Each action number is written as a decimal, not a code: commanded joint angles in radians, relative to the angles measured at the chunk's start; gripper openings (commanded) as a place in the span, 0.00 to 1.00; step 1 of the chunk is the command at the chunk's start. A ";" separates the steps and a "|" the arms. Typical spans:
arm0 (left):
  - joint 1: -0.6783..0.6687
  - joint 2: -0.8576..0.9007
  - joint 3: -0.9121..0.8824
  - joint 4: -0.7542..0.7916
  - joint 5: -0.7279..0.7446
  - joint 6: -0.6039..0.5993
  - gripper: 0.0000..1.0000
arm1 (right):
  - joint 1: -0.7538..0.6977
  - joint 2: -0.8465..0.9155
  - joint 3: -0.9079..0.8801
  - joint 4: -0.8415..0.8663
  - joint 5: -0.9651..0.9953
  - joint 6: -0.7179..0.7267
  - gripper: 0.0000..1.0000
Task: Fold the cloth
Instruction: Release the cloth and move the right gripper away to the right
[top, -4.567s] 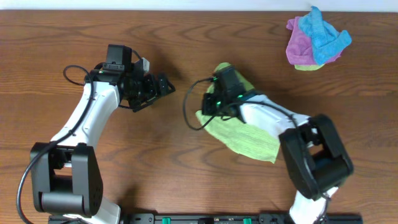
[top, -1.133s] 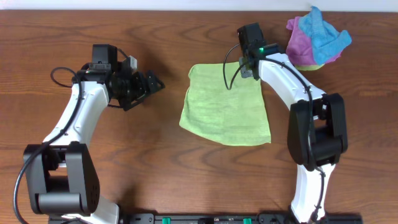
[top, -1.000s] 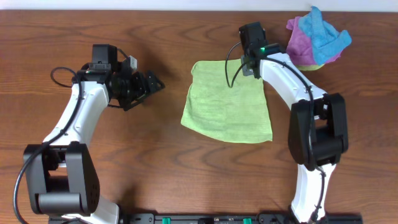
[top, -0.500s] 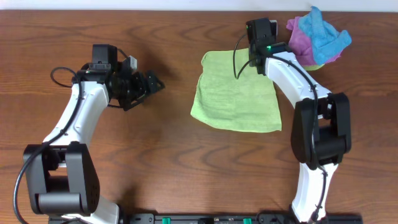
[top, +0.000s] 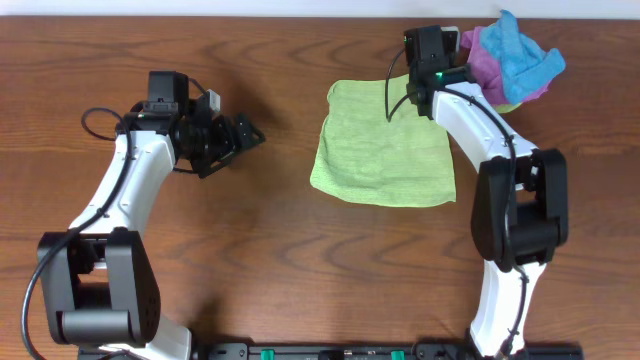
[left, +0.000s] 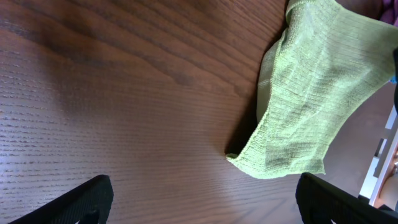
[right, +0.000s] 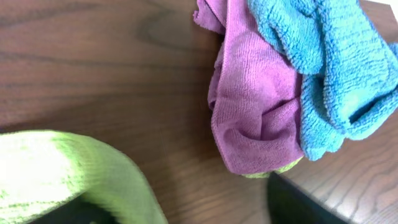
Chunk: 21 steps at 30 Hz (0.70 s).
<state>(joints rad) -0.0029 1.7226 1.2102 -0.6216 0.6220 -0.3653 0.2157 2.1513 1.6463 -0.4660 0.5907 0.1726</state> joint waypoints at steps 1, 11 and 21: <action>0.004 0.010 -0.001 -0.002 0.008 0.014 0.95 | 0.013 -0.003 0.011 -0.025 0.023 0.008 0.81; 0.004 0.010 -0.001 -0.003 0.026 0.014 0.95 | 0.087 -0.184 0.060 -0.137 -0.124 0.104 0.99; 0.003 0.007 -0.001 -0.063 0.100 0.015 0.95 | 0.084 -0.383 0.060 -0.478 -0.253 0.217 0.99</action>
<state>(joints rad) -0.0025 1.7226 1.2102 -0.6640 0.6754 -0.3649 0.3058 1.8172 1.6989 -0.8845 0.4412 0.3038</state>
